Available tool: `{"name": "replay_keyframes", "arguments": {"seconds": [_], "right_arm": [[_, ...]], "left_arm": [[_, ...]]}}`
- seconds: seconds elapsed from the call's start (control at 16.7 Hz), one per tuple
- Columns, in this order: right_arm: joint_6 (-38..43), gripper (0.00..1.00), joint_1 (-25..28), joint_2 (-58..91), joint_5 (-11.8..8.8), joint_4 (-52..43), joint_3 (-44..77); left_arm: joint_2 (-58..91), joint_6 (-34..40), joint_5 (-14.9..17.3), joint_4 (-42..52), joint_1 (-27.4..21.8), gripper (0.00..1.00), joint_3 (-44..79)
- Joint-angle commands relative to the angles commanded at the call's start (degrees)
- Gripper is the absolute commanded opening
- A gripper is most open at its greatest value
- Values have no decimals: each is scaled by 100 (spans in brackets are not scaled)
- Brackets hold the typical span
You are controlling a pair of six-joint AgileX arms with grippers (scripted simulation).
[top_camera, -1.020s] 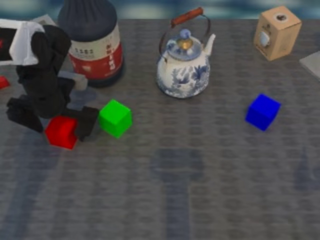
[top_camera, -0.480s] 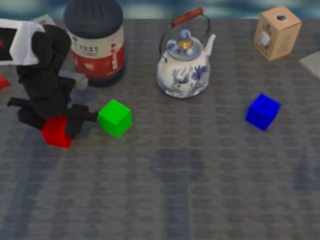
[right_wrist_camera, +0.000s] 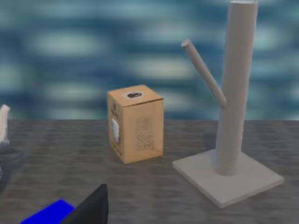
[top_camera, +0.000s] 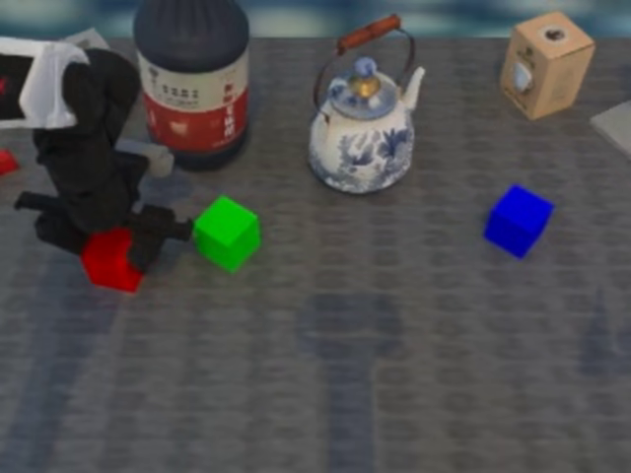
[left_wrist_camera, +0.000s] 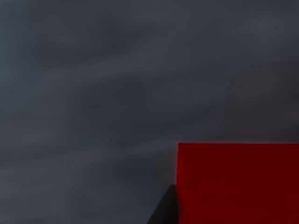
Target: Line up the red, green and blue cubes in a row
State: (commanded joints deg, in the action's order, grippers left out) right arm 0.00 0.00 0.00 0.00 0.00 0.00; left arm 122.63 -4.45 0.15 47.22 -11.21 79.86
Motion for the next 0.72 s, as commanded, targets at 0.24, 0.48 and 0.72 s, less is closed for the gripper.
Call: {"name": "replay_keyframes", "arguments": {"seconds": [0.24, 0.48, 0.72], "right_arm": [[0, 100, 0, 0, 0, 0, 0], [0, 100, 0, 0, 0, 0, 0], [0, 100, 0, 0, 0, 0, 0]], "left_arm": [[-162, 3, 10, 80, 4, 0, 74], [-369, 11, 11, 706, 50, 0, 483], [-649, 20, 6, 1430, 107, 0, 916]]}}
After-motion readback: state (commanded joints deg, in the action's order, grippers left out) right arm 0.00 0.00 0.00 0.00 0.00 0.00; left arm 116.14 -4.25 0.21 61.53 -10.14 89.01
